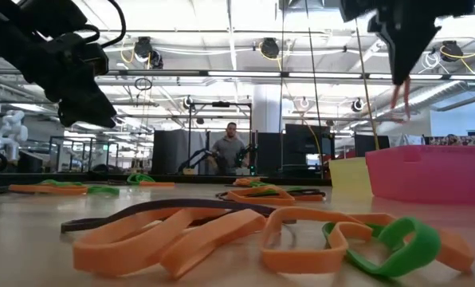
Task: Sort rubber bands into baskets
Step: Put the orange rubber band into the red bin
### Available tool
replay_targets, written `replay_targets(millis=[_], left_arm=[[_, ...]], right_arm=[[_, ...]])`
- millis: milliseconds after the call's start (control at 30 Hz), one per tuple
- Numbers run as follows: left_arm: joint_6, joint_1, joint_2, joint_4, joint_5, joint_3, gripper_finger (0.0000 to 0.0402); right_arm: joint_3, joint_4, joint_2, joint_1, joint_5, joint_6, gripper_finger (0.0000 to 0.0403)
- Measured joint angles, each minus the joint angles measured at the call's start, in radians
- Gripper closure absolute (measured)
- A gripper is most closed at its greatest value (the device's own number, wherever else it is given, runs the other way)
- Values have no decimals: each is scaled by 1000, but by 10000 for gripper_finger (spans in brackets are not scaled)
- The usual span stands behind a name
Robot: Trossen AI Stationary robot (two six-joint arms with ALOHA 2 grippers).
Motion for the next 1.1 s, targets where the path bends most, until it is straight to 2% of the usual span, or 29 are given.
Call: replay_targets(millis=[200,400,500,600,900,1100], left_arm=[[-1,0,0,0,-68,0,227],[-100,0,0,1,-97,0,227],[-108,0,0,2,-97,0,227],[-191,0,0,20,-107,0,227],[-445,0,0,30,-172,0,227],[-468,0,0,32,-171,0,227]], right_arm=[[-131,45,-37,-22,-10,-68,403],[-241,109,-42,-23,-11,-148,394],[-273,143,-42,-23,-68,-192,383],[-287,168,-42,-23,-130,-239,368],[-283,173,-64,-22,-137,-345,305],[-256,128,-102,-24,-199,-373,268]])
